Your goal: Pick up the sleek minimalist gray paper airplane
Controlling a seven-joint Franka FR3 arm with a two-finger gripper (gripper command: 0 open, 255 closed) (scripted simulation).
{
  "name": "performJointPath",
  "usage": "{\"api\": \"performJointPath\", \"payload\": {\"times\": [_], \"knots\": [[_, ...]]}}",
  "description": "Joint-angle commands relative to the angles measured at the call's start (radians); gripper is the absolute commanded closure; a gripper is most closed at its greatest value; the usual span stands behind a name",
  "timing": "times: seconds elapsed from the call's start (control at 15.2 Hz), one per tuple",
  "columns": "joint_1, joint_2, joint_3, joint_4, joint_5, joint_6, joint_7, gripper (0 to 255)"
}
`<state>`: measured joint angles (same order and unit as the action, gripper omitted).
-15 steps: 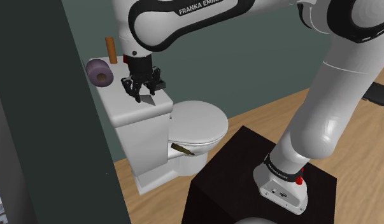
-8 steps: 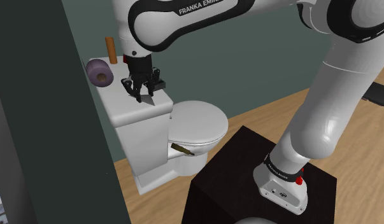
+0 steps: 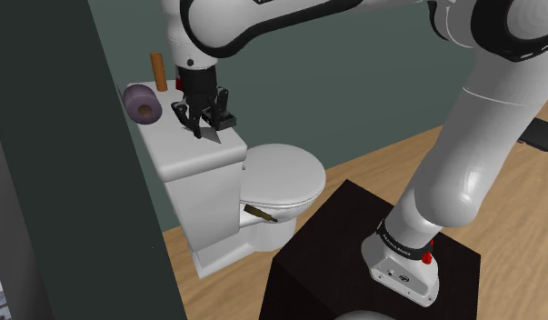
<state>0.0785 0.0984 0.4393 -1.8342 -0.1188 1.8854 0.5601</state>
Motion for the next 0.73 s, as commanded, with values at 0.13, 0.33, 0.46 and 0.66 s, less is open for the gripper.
{"api": "performJointPath", "payload": {"times": [0.13,0.33,0.46,0.66], "knots": [[0.000,-0.010,0.001,0.043,0.006,-0.052,-0.007,255],[0.000,-0.014,0.001,0.079,0.009,-0.092,-0.011,255],[0.000,-0.015,0.002,0.104,0.010,-0.118,-0.014,255],[0.001,-0.016,0.002,0.119,0.011,-0.133,-0.015,255]]}}
